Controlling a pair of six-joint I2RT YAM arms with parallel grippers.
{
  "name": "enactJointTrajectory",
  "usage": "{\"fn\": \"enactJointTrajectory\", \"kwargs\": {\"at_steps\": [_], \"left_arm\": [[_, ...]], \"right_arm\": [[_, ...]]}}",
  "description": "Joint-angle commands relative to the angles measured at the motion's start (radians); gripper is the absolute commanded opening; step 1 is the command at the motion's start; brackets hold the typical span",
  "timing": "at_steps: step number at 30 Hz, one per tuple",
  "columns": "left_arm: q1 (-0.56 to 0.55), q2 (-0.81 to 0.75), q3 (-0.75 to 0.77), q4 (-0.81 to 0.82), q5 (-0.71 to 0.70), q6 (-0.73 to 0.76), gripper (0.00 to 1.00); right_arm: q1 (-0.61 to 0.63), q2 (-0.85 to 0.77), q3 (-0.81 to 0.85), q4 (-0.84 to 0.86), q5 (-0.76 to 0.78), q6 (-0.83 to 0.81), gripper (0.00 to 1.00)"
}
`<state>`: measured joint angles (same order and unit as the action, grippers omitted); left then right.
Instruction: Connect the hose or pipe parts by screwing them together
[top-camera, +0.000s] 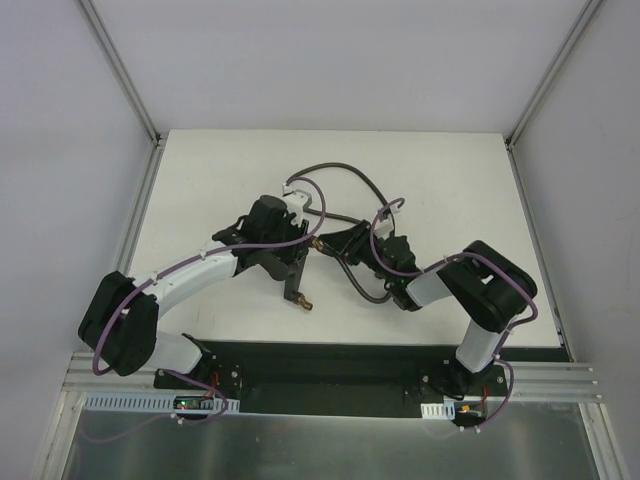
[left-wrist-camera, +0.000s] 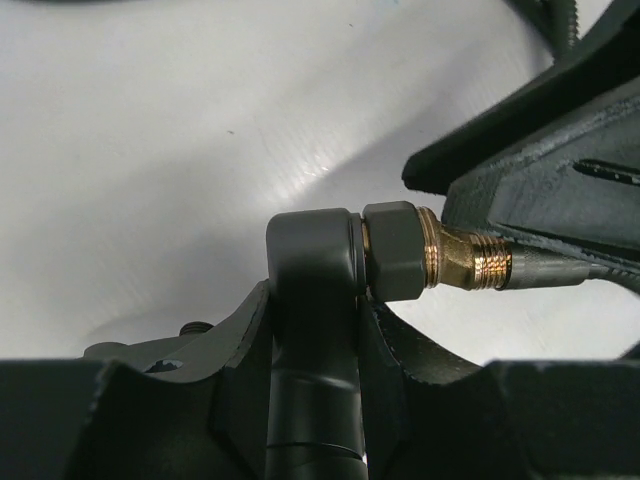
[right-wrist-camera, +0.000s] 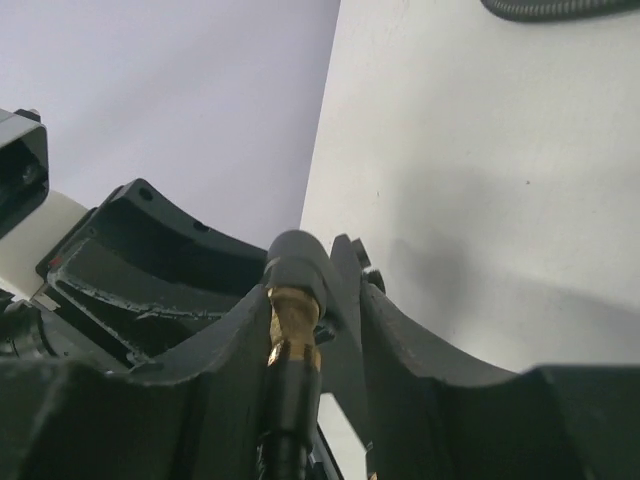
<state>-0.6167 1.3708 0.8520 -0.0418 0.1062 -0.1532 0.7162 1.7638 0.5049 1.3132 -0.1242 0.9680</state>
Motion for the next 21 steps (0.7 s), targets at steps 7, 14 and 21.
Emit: {"fn": "enactJointTrajectory", "kwargs": {"at_steps": [7, 14, 21], "left_arm": [[0.021, -0.03, 0.108, -0.015, 0.168, -0.088, 0.0], [0.048, 0.025, 0.185, -0.177, 0.152, -0.065, 0.0], [0.074, 0.08, 0.229, -0.286, 0.174, -0.057, 0.0]], "right_arm": [[-0.049, -0.105, -0.101, 0.219, -0.015, -0.207, 0.55], [-0.086, -0.288, -0.086, 0.089, -0.127, -0.63, 0.68], [-0.072, -0.522, 0.027, -0.288, -0.228, -1.305, 0.69]]}}
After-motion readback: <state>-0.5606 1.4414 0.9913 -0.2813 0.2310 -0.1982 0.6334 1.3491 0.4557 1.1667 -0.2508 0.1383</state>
